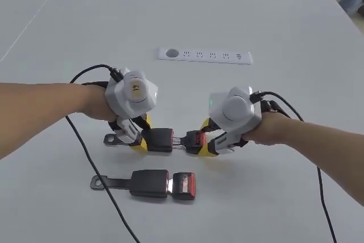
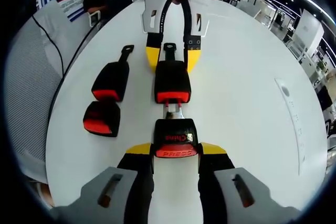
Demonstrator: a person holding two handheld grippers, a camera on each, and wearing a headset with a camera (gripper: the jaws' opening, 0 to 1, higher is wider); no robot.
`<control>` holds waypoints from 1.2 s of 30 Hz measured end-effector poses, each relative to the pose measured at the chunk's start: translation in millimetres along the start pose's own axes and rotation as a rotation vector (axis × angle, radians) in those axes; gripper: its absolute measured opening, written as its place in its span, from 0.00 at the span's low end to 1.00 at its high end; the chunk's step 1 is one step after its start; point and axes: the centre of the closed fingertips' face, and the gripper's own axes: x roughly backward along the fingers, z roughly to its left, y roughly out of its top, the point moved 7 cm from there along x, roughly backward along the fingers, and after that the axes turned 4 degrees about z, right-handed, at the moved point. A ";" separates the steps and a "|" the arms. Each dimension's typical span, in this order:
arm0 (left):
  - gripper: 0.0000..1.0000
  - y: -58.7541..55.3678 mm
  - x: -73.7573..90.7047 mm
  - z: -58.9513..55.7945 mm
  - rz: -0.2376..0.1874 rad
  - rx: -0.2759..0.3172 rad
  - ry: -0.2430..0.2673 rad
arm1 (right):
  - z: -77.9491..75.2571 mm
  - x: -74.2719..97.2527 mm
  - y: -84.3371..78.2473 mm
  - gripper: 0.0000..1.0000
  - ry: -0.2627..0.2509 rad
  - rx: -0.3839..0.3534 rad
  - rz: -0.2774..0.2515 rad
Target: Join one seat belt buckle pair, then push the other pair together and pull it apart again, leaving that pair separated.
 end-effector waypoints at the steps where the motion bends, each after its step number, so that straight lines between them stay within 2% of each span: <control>1: 0.30 0.4 0.3 -0.7 -0.001 0.001 0.000 | 0.1 -0.4 0.6 0.30 0.000 0.001 -0.002; 16: 0.30 -2.2 -1.2 0.1 -0.017 -0.005 0.005 | 1.1 -3.2 5.0 0.30 -0.003 0.014 -0.005; 19: 0.29 -0.7 0.0 -2.7 -0.023 -0.008 0.010 | 1.1 -3.4 5.1 0.29 -0.005 0.012 -0.001; 21: 0.29 -5.1 -2.9 1.9 -0.025 -0.007 0.012 | 1.3 -3.8 5.6 0.29 -0.006 0.010 0.001; 25: 0.29 -2.4 -2.0 -2.1 -0.024 -0.009 0.013 | 1.0 -5.5 6.7 0.29 -0.006 0.004 0.003; 36: 0.29 -4.0 -4.7 0.6 -0.026 -0.005 0.015 | 3.3 -4.9 8.4 0.28 -0.007 -0.014 0.004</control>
